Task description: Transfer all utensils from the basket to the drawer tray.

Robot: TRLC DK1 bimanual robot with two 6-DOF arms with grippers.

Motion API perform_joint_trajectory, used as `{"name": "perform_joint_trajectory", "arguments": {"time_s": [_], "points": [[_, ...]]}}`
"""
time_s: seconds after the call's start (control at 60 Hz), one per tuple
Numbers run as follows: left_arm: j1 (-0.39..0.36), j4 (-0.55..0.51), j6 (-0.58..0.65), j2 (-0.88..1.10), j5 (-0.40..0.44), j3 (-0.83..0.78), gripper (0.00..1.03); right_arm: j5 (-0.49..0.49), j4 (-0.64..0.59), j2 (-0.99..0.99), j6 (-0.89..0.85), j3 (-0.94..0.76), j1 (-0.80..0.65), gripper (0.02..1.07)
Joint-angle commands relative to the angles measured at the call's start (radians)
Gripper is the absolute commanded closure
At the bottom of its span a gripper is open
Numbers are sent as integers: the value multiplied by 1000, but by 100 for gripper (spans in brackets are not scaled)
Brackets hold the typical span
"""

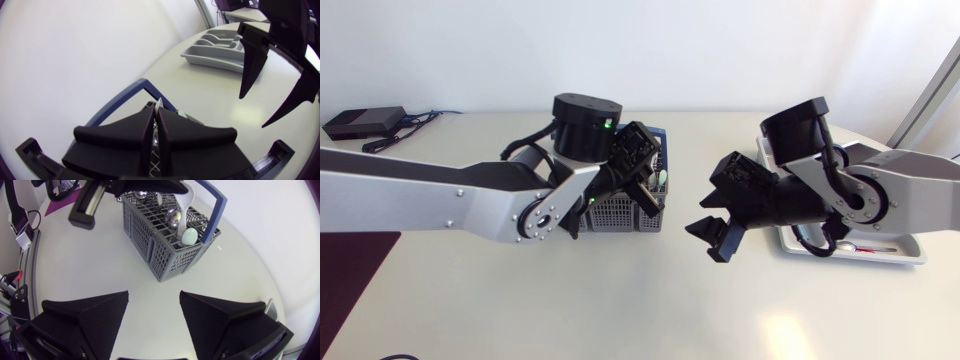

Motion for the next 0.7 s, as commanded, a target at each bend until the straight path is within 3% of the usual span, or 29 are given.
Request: {"name": "perform_joint_trajectory", "arguments": {"time_s": [0.0,0.333,0.517,0.683], "points": [[-15,24,15,-73,-11,-41,99,6,6,8,18,-12,11,32],[-115,16,42,-283,-112,-87,99,9,37,-51,58,-4,37,32],[-144,-96,-73,-294,-115,-59,99,66,115,-107,115,6,85,32],[-128,-257,-232,-268,-32,32,99,73,164,-120,172,42,85,33]]}}
